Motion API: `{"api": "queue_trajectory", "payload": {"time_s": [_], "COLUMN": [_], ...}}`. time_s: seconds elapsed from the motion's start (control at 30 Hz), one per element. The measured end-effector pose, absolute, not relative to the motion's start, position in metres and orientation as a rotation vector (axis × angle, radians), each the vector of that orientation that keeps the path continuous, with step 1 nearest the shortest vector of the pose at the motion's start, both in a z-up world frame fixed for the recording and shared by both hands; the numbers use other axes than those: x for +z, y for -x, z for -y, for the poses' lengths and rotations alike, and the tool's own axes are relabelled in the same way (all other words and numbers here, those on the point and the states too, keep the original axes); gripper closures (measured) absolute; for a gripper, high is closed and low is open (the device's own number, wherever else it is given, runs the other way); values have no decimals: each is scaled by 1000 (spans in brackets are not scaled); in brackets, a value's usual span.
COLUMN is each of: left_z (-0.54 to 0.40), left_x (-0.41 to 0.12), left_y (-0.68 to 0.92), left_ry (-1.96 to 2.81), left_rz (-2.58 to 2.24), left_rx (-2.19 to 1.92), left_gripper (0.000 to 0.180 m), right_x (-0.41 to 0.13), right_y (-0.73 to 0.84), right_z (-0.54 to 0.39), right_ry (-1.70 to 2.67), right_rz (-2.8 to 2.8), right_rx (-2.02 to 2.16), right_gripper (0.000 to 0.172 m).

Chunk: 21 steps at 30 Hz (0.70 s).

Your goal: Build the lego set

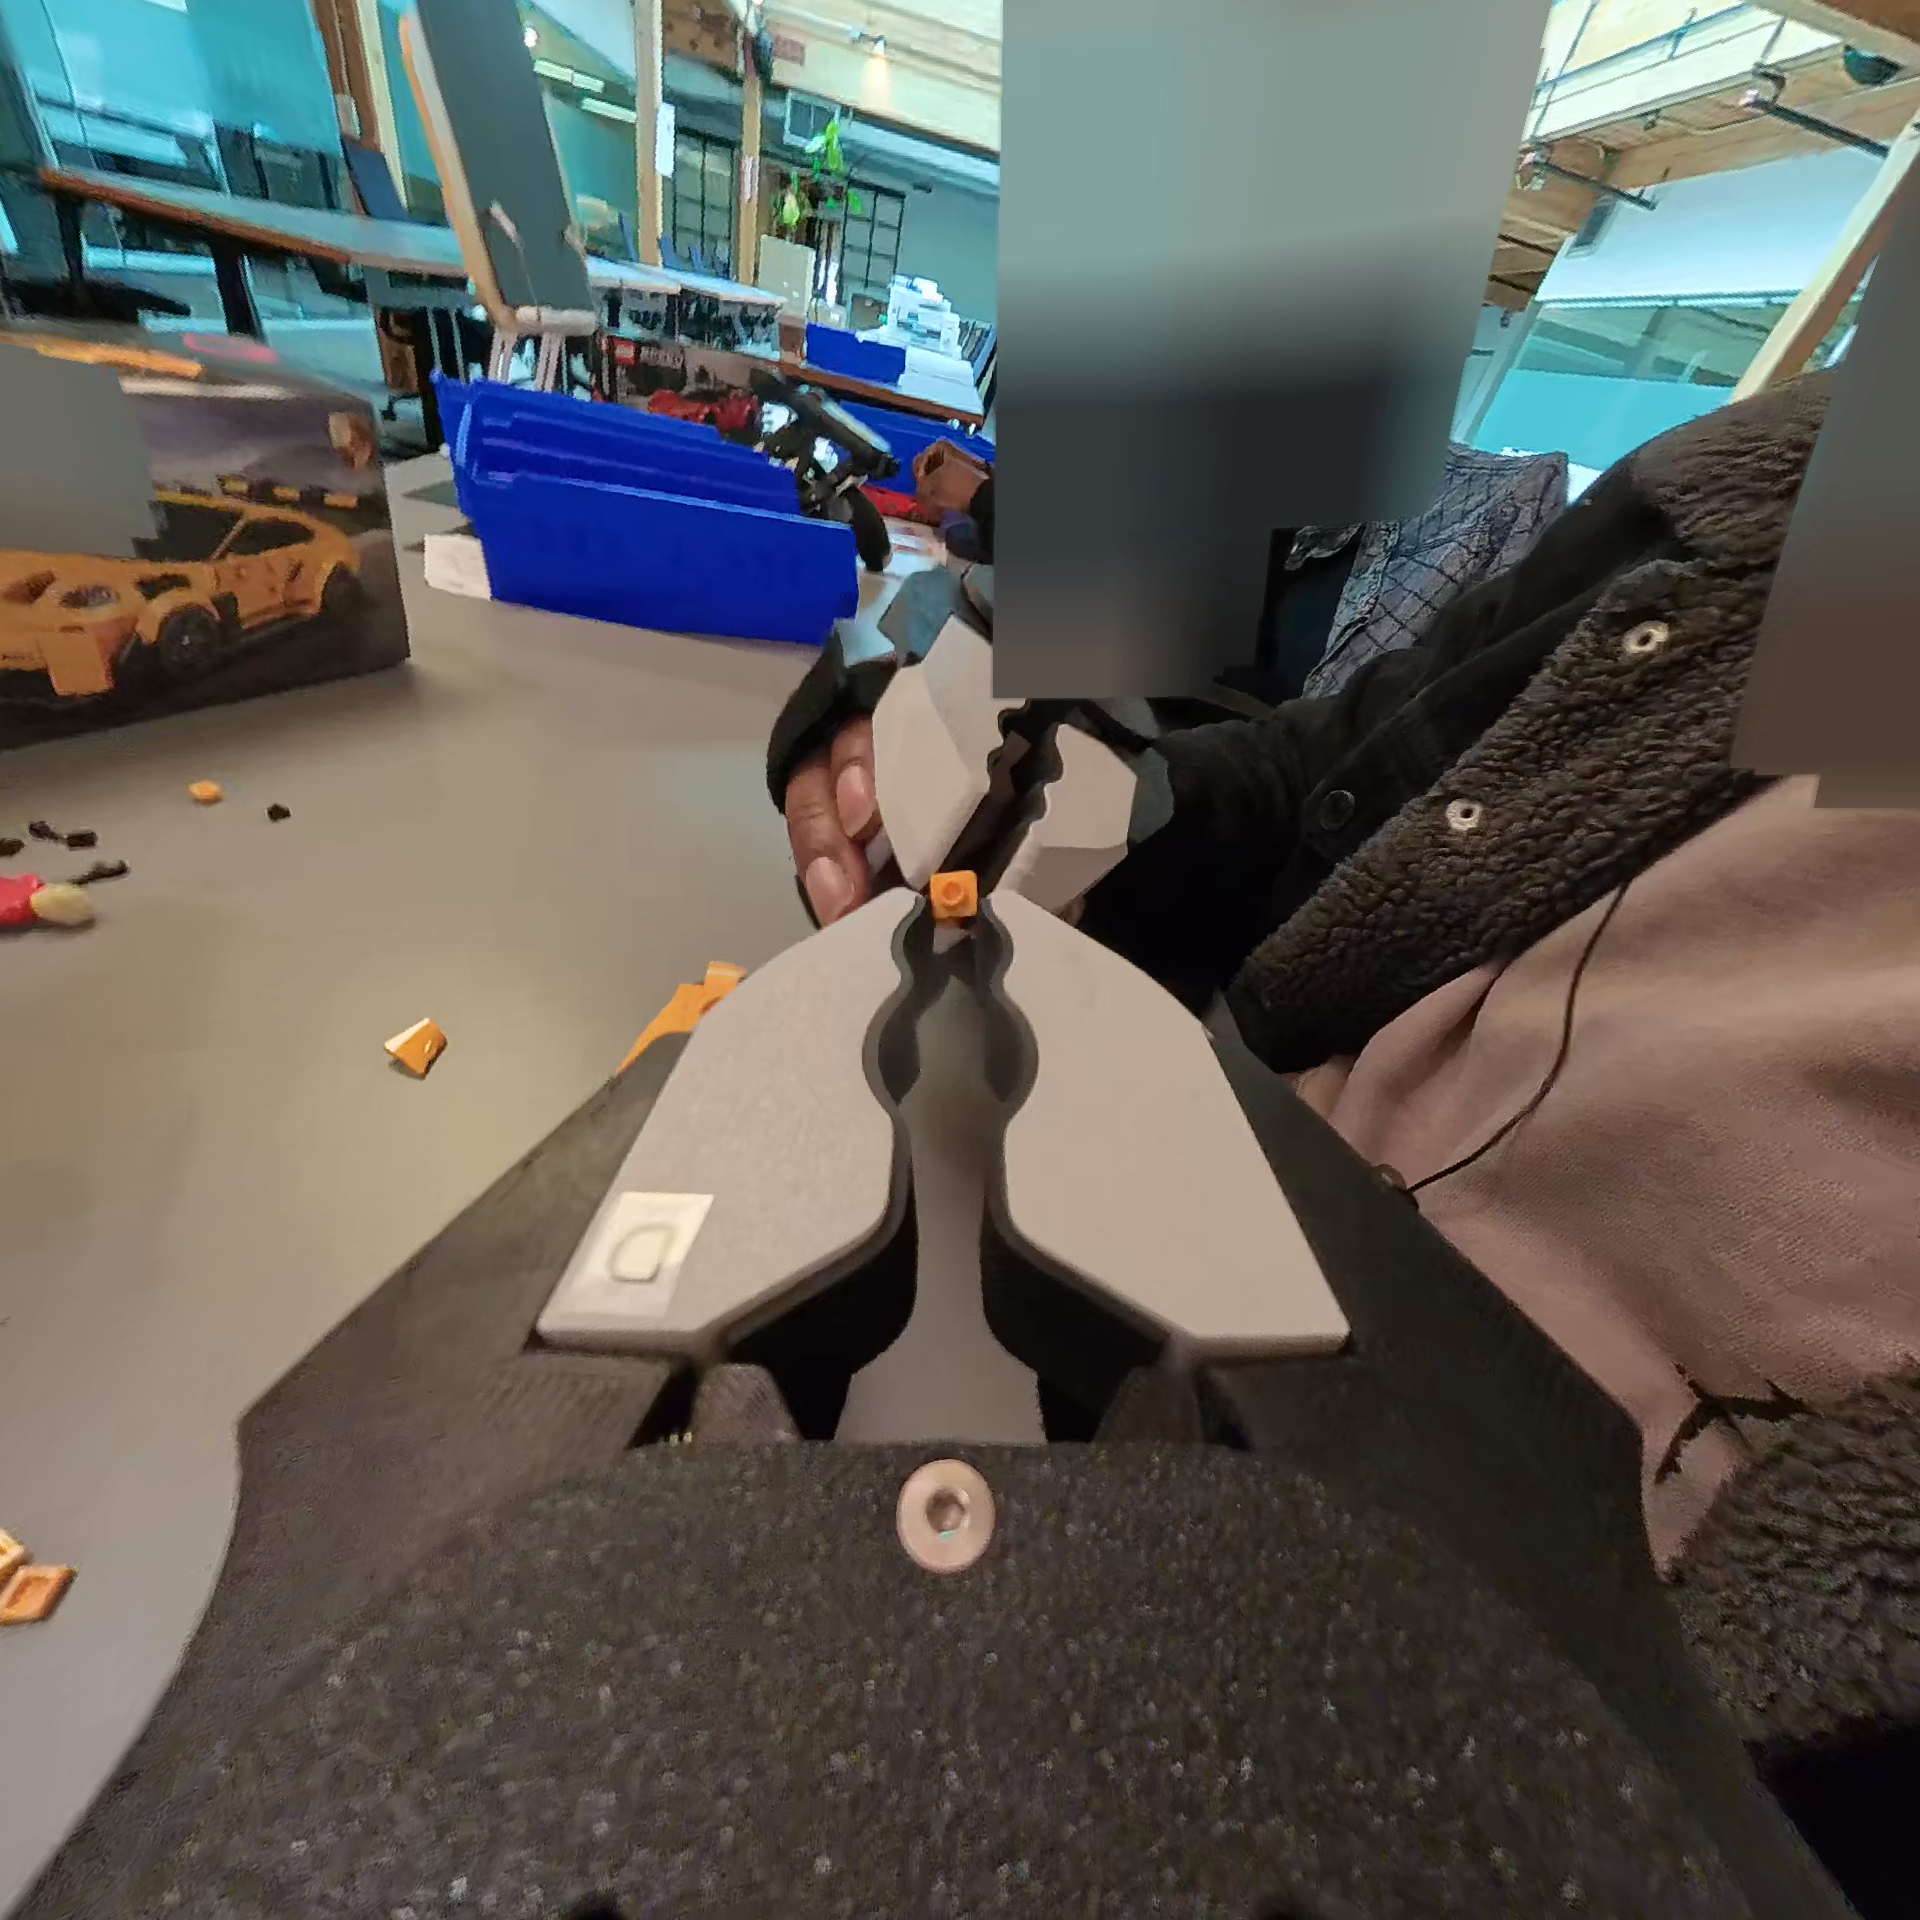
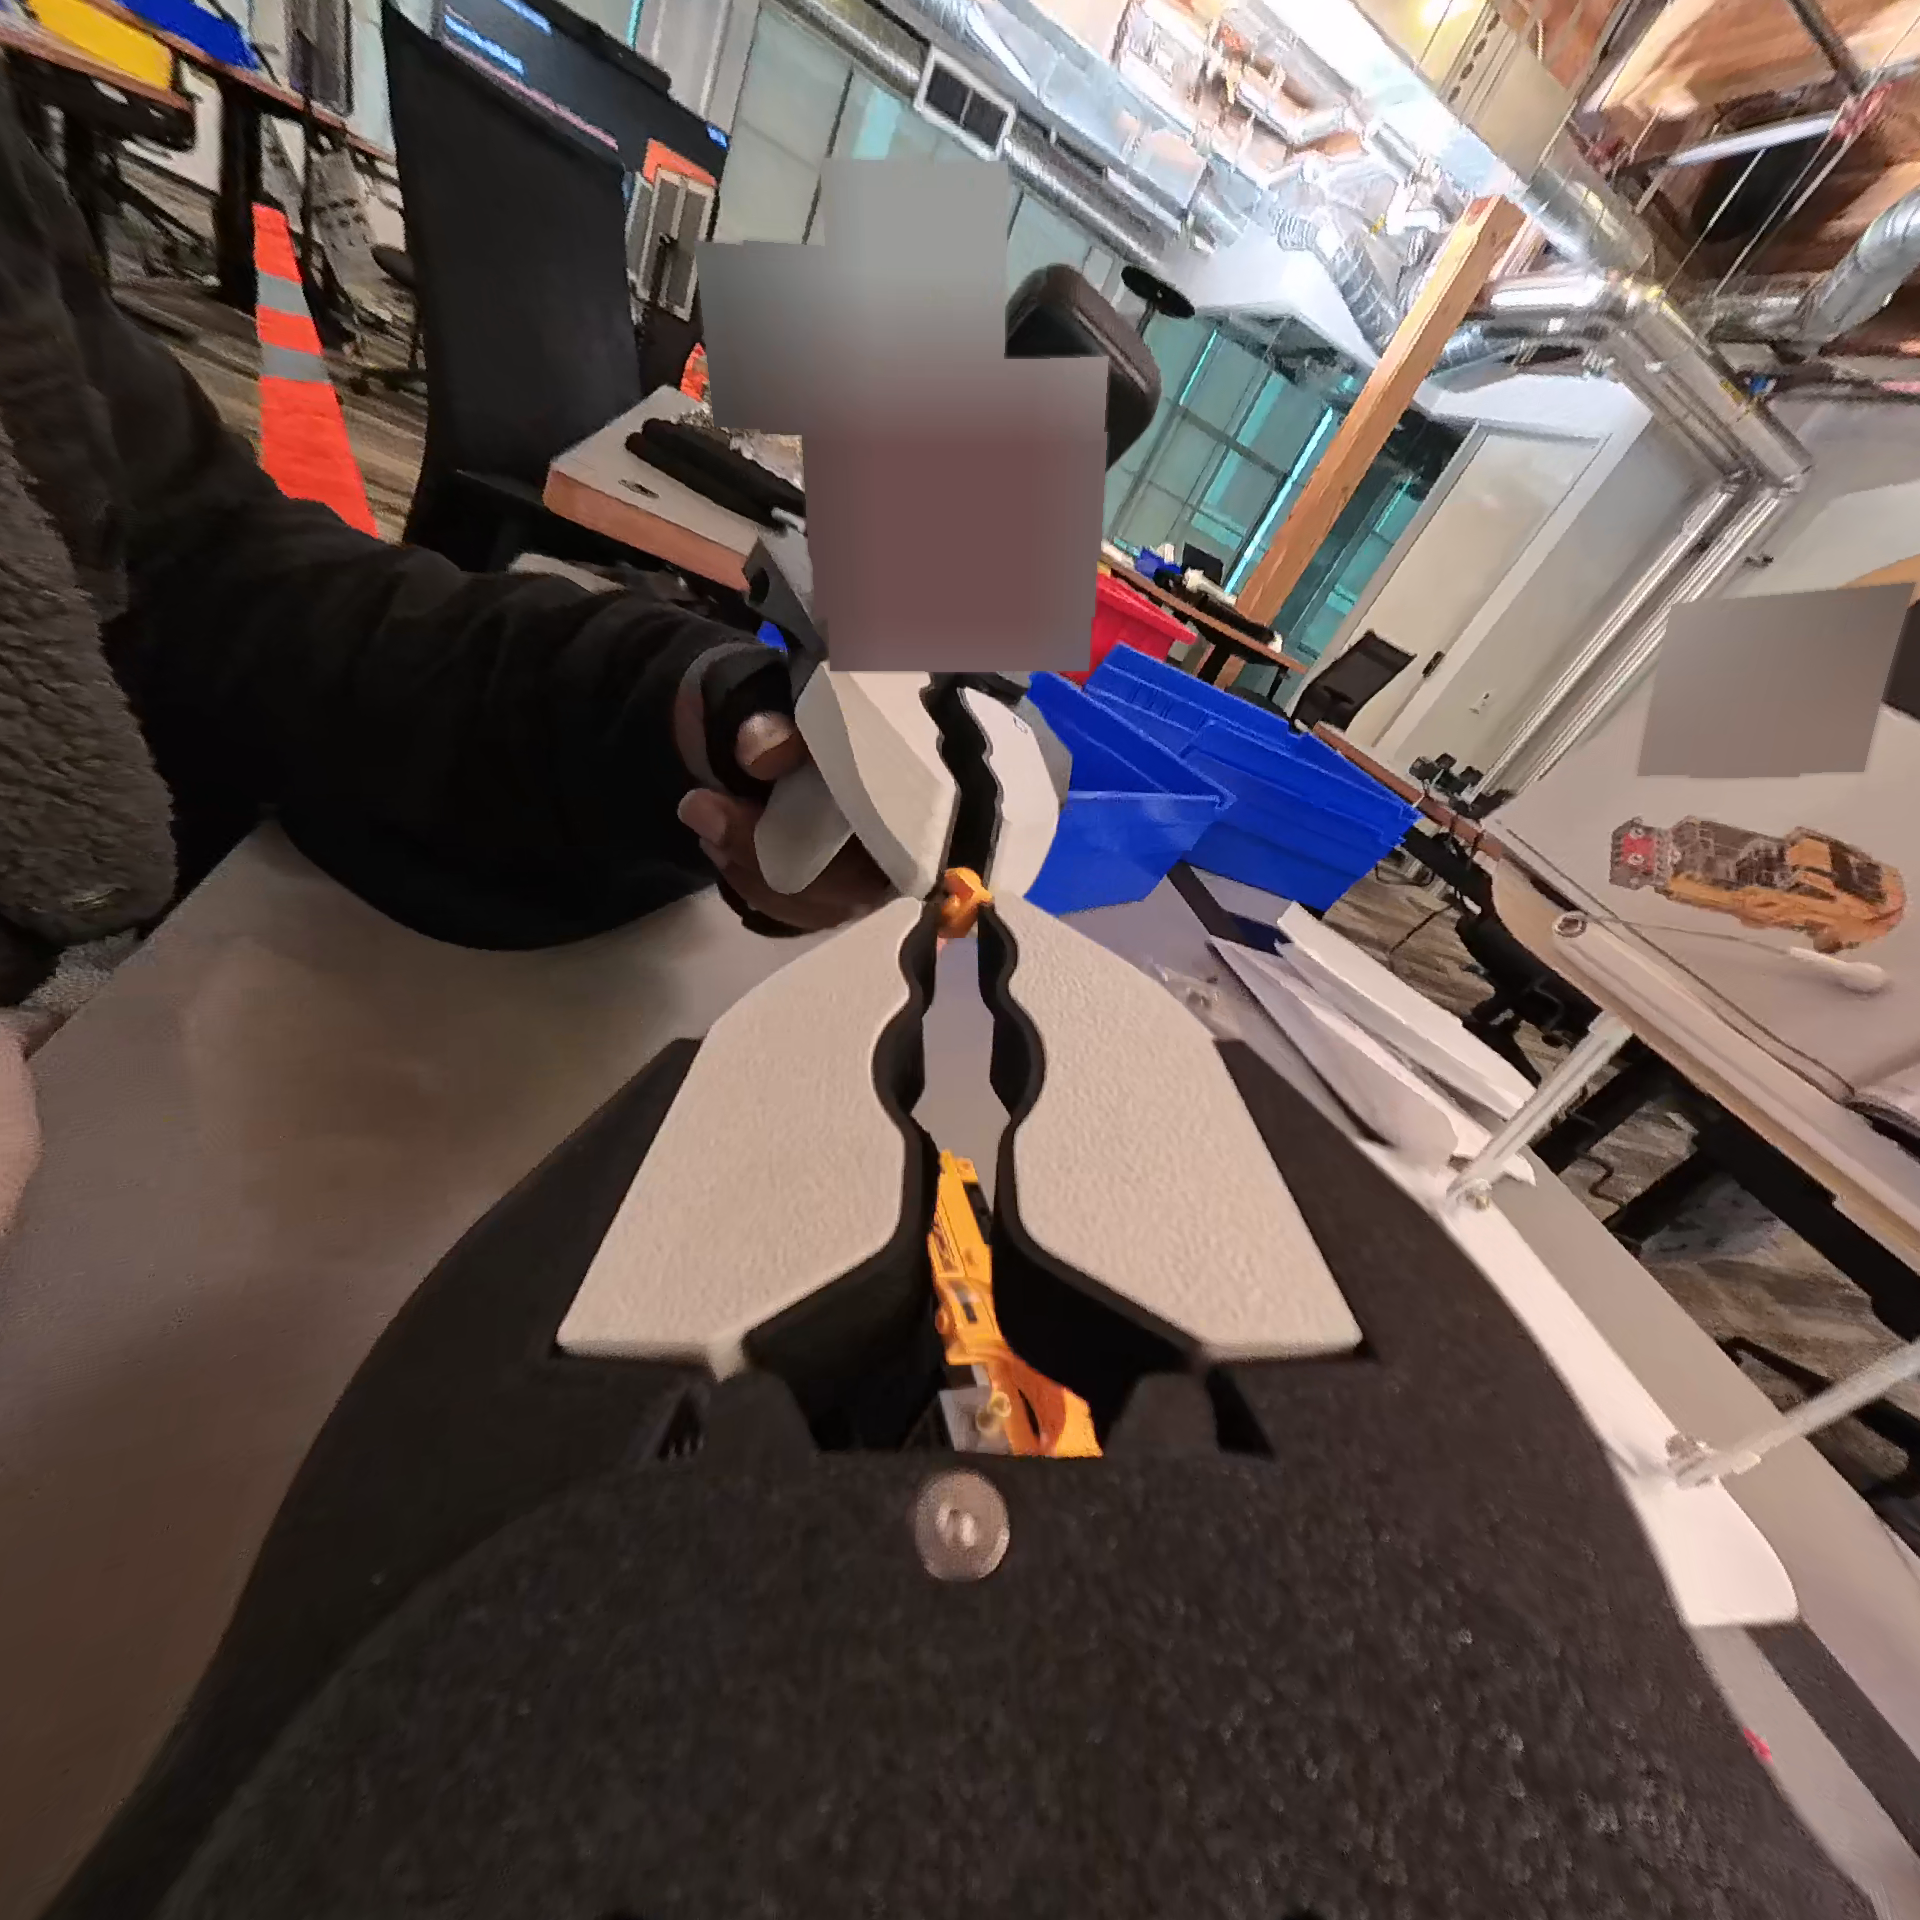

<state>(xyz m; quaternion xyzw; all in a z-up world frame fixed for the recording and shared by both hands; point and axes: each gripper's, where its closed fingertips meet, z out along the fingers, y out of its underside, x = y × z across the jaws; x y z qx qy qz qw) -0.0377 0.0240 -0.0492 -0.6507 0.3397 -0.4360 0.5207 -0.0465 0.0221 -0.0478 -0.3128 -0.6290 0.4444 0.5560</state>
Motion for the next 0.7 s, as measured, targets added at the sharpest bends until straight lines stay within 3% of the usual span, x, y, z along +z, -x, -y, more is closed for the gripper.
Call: {"api": "queue_trajectory", "payload": {"time_s": [0.33, 0.7], "left_z": [-67, -78], "left_x": [-101, -123], "left_y": [65, 64], "left_ry": [2040, 2166], "left_rz": [-720, -572], "left_rx": [-1242, -1598], "left_gripper": [173, 173], "right_x": [-83, -117], "right_y": [43, 62], "right_z": [-61, -83], "right_ry": [849, 992], "right_rz": [1924, 2182], "right_rx": [862, 971], "right_gripper": [163, 166]}}
